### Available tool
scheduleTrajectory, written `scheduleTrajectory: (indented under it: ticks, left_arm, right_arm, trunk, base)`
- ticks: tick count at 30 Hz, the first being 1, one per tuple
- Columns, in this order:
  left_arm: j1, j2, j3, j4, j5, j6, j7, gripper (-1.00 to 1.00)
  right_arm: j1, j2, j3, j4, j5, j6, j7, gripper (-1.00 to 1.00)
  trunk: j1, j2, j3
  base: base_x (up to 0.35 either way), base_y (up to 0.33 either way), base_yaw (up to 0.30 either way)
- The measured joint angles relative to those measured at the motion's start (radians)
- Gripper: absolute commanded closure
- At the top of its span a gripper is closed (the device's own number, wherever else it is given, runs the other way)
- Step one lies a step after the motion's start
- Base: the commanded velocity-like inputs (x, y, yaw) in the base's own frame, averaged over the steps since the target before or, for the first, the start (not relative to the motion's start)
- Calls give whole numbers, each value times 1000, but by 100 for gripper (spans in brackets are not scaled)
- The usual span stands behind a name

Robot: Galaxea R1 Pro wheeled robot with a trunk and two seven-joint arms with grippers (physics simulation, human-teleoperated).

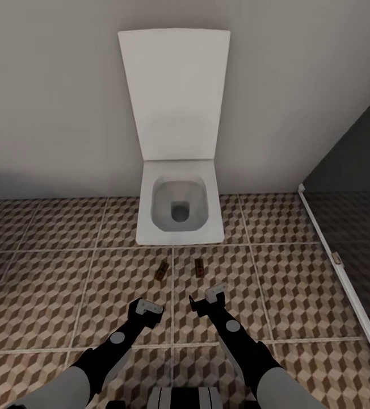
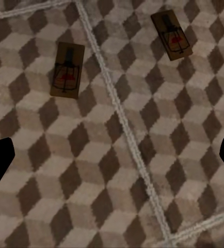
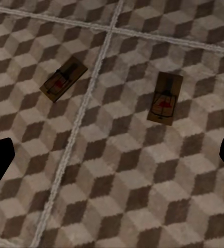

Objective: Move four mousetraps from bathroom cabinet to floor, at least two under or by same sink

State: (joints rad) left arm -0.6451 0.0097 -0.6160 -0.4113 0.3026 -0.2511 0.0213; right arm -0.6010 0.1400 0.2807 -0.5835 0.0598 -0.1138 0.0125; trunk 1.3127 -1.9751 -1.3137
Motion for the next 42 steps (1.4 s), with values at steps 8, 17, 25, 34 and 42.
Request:
scheduleTrajectory:
  ticks: [8, 17, 25, 34, 42]
  left_arm:
    - [0, 0, 0, 0, 0, 0, 0, -100]
    - [0, 0, 0, 0, 0, 0, 0, -100]
    - [0, 0, 0, 0, 0, 0, 0, -100]
    - [0, 0, 0, 0, 0, 0, 0, -100]
    - [0, 0, 0, 0, 0, 0, 0, -100]
  right_arm:
    - [0, 0, 0, -2, 0, 0, 0, -100]
    - [0, -1, 1, -4, 0, -6, 0, -100]
    - [0, -1, 0, -5, 0, -9, 0, -100]
    - [0, -1, 0, -5, 0, -13, 0, -100]
    - [0, -1, 0, -5, 0, -14, 0, -100]
  trunk:
    - [-31, 56, 25]
    - [-65, 119, 53]
    - [-96, 175, 78]
    - [-130, 238, 107]
    - [-161, 294, 132]
  base:
    - [0, 0, 0]
    - [0, 0, 0]
    - [0, 0, 0]
    - [0, 0, 0]
    - [0, 0, 0]
